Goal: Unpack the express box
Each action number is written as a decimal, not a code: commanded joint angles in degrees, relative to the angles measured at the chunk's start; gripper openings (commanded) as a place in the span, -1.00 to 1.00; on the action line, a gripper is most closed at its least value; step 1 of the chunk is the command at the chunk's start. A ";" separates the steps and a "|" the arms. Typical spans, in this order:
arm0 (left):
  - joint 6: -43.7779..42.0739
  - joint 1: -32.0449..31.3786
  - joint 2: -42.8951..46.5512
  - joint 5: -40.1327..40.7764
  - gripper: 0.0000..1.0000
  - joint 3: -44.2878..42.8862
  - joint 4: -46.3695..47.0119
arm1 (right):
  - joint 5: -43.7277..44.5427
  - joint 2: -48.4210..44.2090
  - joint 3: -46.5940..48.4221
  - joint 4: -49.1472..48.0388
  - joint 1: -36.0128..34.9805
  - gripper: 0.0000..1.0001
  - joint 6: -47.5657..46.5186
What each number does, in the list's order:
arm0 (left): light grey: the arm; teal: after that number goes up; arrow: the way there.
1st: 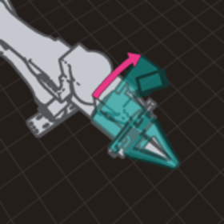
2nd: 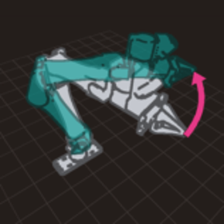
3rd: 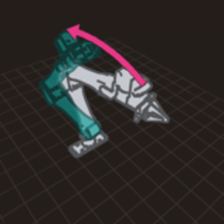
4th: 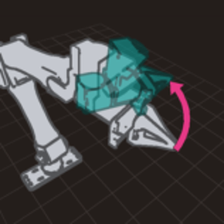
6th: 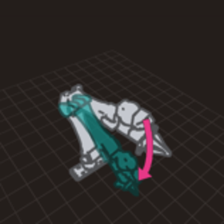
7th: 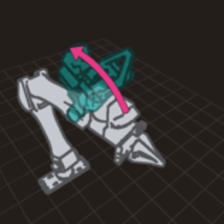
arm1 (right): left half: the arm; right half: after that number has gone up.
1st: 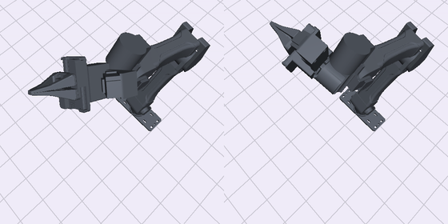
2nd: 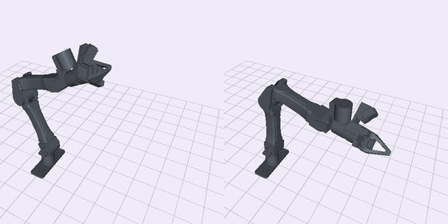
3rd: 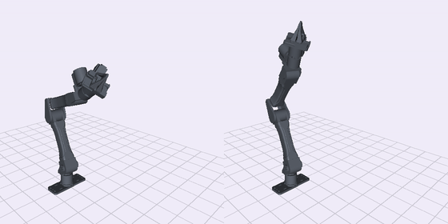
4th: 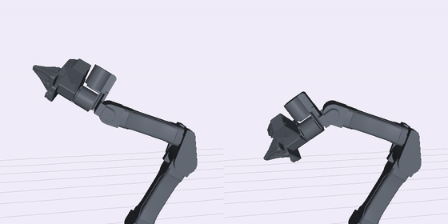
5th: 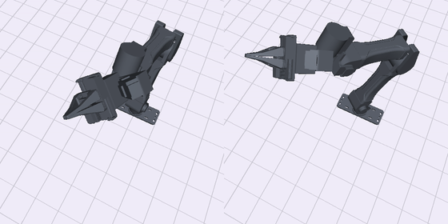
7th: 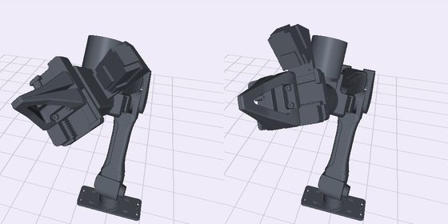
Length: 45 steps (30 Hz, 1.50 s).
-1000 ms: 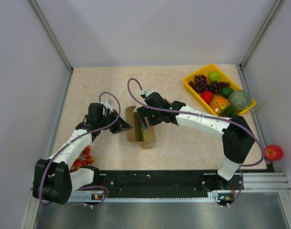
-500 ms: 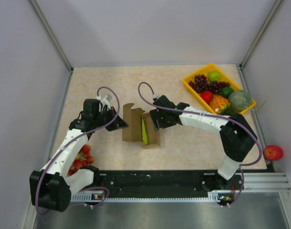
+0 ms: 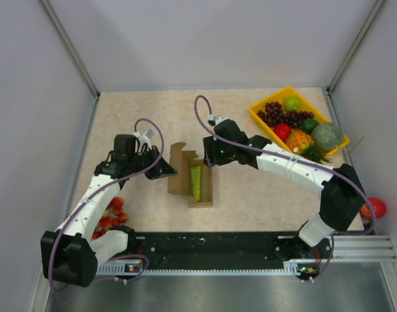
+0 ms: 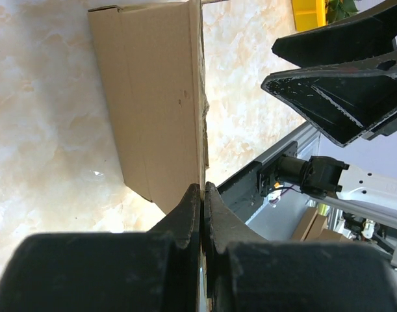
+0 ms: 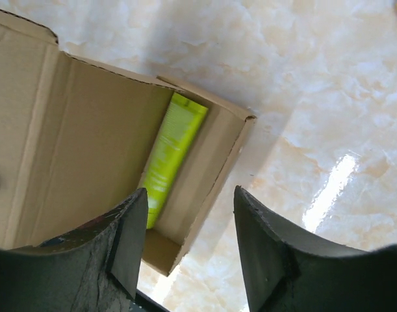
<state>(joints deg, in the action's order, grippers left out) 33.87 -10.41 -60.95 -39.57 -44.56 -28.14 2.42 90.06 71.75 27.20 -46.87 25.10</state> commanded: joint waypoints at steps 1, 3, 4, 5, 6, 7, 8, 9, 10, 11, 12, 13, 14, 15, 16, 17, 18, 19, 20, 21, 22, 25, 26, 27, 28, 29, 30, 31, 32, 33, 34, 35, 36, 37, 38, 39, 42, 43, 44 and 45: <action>3.74 0.48 -0.57 -2.26 -1.00 -1.50 2.91 | -3.72 -1.91 1.21 -3.29 -0.76 0.04 1.26; 4.45 0.48 -0.40 -2.87 -1.00 -1.06 3.70 | -4.35 -1.82 0.42 -4.17 -1.29 -0.01 1.53; 5.06 0.48 -0.23 -3.14 -1.00 -0.97 3.97 | -4.61 -1.65 0.15 -4.35 -1.38 -0.06 1.96; 5.33 0.48 -0.05 -3.32 -1.00 -0.97 4.67 | -5.05 -1.30 -0.29 -4.78 -1.81 -0.06 2.05; 5.59 0.48 0.04 -3.32 -1.00 -0.88 4.85 | -5.23 -0.94 -0.38 -4.88 -1.99 -0.07 2.32; 5.94 0.48 0.30 -3.32 -1.00 -0.88 5.02 | -5.49 -0.51 -0.47 -4.88 -2.08 -0.08 2.67; 6.03 0.48 0.39 -3.32 -1.00 -0.88 5.20 | -6.01 0.72 -0.55 -4.88 -2.17 -0.09 2.84; 6.21 0.48 0.39 -3.32 -1.00 -0.80 5.38 | -6.28 1.25 -0.55 -4.96 -2.26 -0.10 3.11; 6.47 0.57 0.65 -3.23 -1.00 -0.80 5.38 | -6.28 1.95 -0.64 -4.96 -2.35 -0.13 3.63; 6.56 0.57 0.66 -3.32 -1.00 -0.71 5.38 | -6.37 3.18 -0.55 -4.96 -2.43 -0.15 3.90; 6.74 0.57 0.74 -3.14 -1.00 -0.53 5.46 | -6.46 3.89 -0.55 -4.79 -2.43 -0.17 4.25; 6.74 0.57 0.92 -3.14 -1.00 -0.45 5.55 | -6.72 4.33 -0.55 -4.88 -2.35 -0.19 4.60; 6.74 0.57 1.01 -3.06 -1.00 -0.18 5.55 | -7.33 4.86 -0.73 -4.88 -2.43 -0.19 4.87; 6.74 0.57 1.09 -2.79 -1.00 0.25 5.55 | -7.95 5.82 -0.73 -4.88 -2.43 -0.20 5.04; 6.91 0.57 1.18 -2.88 -1.00 0.52 5.64 | -8.56 6.35 -0.73 -4.88 -2.43 -0.21 5.13; 7.00 0.57 1.27 -2.79 -1.00 0.78 5.73 | -9.44 6.96 -0.64 -4.88 -2.52 -0.22 4.96; 7.09 0.57 1.27 -2.79 -1.00 1.39 5.99 | -9.88 7.93 -0.55 -4.88 -2.61 -0.23 5.04; 7.18 0.57 1.44 -2.62 -1.00 1.49 5.91 | -10.32 8.55 -0.55 -4.88 -2.70 -0.23 5.04; 7.18 0.57 1.45 -2.18 -1.00 1.92 5.90 | -11.20 8.99 -0.55 -4.88 -2.70 -0.23 5.22; 7.09 0.57 1.45 -1.74 -1.00 2.02 5.73 | -11.73 9.43 -0.55 -4.88 -2.70 -0.22 5.31; 6.83 0.57 1.53 -1.04 -1.00 2.19 4.86 | -12.34 10.39 -0.55 -4.96 -2.61 -0.21 5.48; 6.21 0.57 1.45 2.65 -1.00 2.28 2.48 | -13.66 11.97 -0.38 -4.79 -2.70 -0.18 5.57; 6.12 0.66 1.27 3.27 -1.00 2.54 1.52 | -13.75 12.33 -0.29 -4.70 -2.70 -0.17 5.48; 6.12 0.66 1.36 3.97 -1.00 2.72 1.16 | -13.75 12.68 -0.29 -4.61 -2.70 -0.16 5.48; 6.30 0.66 1.36 4.32 -1.00 2.98 1.07 | -13.84 12.94 -0.20 -4.44 -2.70 -0.13 5.31; 6.56 0.75 1.45 4.76 -1.00 3.42 0.72 | -13.49 13.38 -0.20 -4.26 -2.96 -0.10 5.31; 6.65 0.75 1.45 5.20 -1.00 3.68 0.81 | -13.14 13.65 -0.29 -4.17 -2.96 -0.09 5.05; 7.17 0.75 1.88 5.55 -1.00 3.86 0.81 | -12.88 13.91 -0.20 -4.00 -3.22 -0.07 4.96; 7.53 0.75 2.06 5.73 -1.00 4.38 1.24 | -12.87 14.44 -0.20 -3.91 -3.40 -0.07 4.87; 7.88 0.83 2.58 5.82 -1.00 4.65 1.59 | -12.87 14.79 -0.20 -3.82 -3.40 -0.06 4.78; 8.84 0.83 2.76 5.82 -1.00 5.00 2.03 | -12.79 15.14 -0.12 -3.74 -3.58 -0.06 4.78; 9.28 0.83 3.20 5.82 -1.00 5.61 2.82 | -12.61 15.75 -0.03 -3.65 -3.84 -0.06 4.69; 10.16 0.83 3.55 5.82 -1.00 5.88 3.18 | -12.52 16.11 0.06 -3.56 -3.93 -0.06 4.61; 10.43 0.83 3.90 5.91 -1.00 6.23 3.61 | -11.91 16.37 0.41 -3.47 -3.93 -0.06 4.69; 10.69 0.83 3.99 6.00 -1.00 6.50 3.71 | -11.39 17.16 0.67 -3.04 -4.02 -0.06 4.52; 10.95 0.83 4.26 6.08 -1.00 6.50 3.71 | -10.68 17.25 0.94 -2.16 -4.36 -0.06 4.34; 10.78 0.83 4.61 6.52 -1.00 6.41 3.53 | -6.29 17.69 2.08 -0.05 -5.33 -0.07 3.38; 10.69 0.83 4.78 6.61 -1.00 6.24 3.53 | -4.19 17.61 2.52 0.39 -5.68 -0.07 3.03; 10.61 0.83 4.79 6.79 -1.00 6.15 3.36 | -2.87 17.78 2.78 0.74 -6.03 -0.07 2.76; 10.43 0.83 4.70 6.88 -1.00 6.06 3.18 | -1.72 17.78 3.05 1.27 -6.30 -0.07 2.15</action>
<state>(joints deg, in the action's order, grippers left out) 43.88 -9.69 -57.32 -34.22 -38.72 -25.93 -5.80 106.52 72.16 25.93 -50.98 29.43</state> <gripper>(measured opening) 0.015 0.468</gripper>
